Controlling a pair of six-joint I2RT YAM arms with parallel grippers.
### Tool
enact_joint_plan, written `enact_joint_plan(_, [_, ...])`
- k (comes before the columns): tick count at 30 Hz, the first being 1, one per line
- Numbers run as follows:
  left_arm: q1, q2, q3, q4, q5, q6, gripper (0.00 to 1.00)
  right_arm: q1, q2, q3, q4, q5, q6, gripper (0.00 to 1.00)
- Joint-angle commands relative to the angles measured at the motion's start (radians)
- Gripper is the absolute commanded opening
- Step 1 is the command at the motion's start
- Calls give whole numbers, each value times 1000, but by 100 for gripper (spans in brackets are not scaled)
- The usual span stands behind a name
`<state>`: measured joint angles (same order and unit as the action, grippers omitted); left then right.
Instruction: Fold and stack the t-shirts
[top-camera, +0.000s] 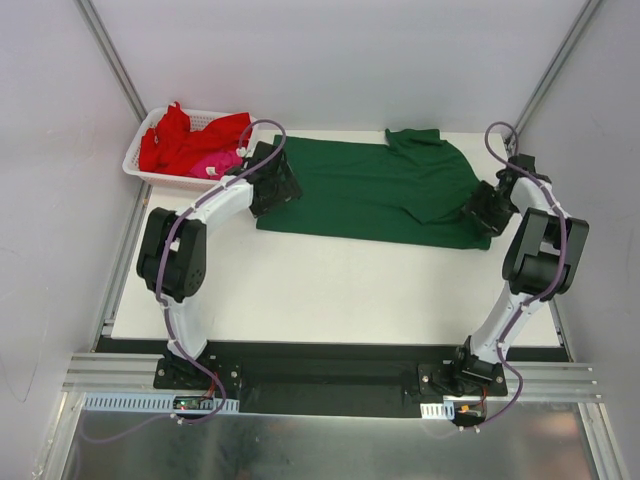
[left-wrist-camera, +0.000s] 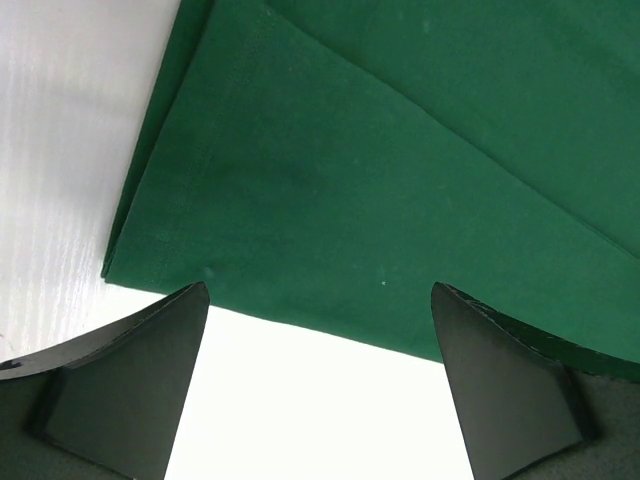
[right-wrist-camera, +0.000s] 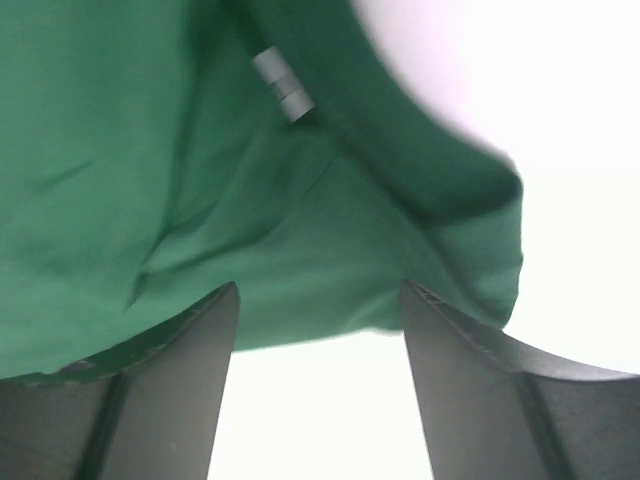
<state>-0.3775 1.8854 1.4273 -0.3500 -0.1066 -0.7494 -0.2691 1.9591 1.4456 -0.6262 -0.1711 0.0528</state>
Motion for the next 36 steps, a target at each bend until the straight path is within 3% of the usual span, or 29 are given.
enact_joint_plan(1, [8,0,58,-17,28,19,94,101,-240,59,-61,-47,24,73])
enact_joint_plan(4, [6,17,80,-15,48,7,94,165,-275,30,-53,42,58,80])
enact_joint_plan(6, [2,46,93,-15,51,1,94,166,-269,-13,-8,23,107,81])
enact_joint_plan(15, [5,122,91,-6,24,-62,94,154,-62,-14,57,-14,166,81])
enact_joint_plan(25, [3,204,30,59,45,-96,94,125,23,-50,89,-25,160,80])
enact_joint_plan(36, [-35,55,-194,59,-48,-140,94,111,-71,-212,108,-19,163,79])
